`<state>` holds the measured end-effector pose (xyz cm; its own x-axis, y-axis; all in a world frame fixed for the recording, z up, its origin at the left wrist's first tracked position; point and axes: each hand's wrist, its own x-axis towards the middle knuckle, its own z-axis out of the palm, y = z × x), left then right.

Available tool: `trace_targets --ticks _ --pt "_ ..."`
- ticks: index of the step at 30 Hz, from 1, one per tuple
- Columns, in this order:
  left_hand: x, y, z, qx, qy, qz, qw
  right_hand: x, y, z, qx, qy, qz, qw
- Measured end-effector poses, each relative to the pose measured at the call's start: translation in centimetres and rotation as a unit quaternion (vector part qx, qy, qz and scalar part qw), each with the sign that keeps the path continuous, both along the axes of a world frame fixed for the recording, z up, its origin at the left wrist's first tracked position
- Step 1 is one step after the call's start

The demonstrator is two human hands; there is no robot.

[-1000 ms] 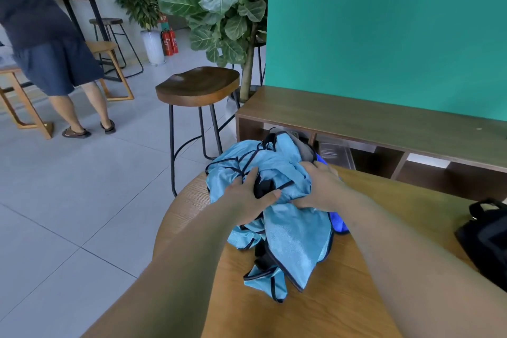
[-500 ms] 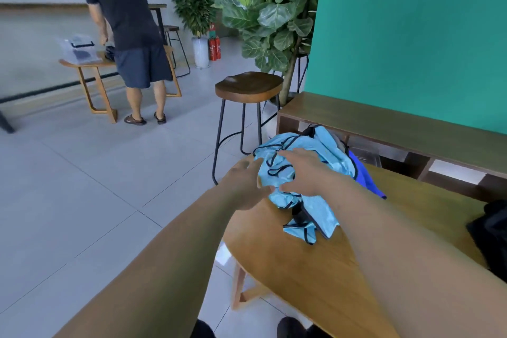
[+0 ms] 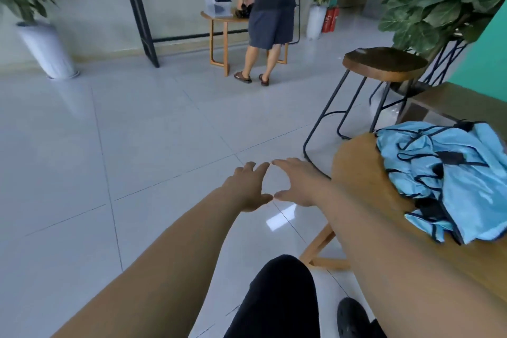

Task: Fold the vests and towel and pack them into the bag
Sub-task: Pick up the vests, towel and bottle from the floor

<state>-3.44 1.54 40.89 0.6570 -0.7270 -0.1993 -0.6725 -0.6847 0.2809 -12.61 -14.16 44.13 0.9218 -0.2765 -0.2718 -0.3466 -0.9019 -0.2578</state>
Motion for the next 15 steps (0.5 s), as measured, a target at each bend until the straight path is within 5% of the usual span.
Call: trace_targets --ticks 15 --pt "3.0 22.6 -14.2 0.121 0.110 0.187 0.969 9.2 17.5 -13.3 0.100 0.127 0.151 0.975"
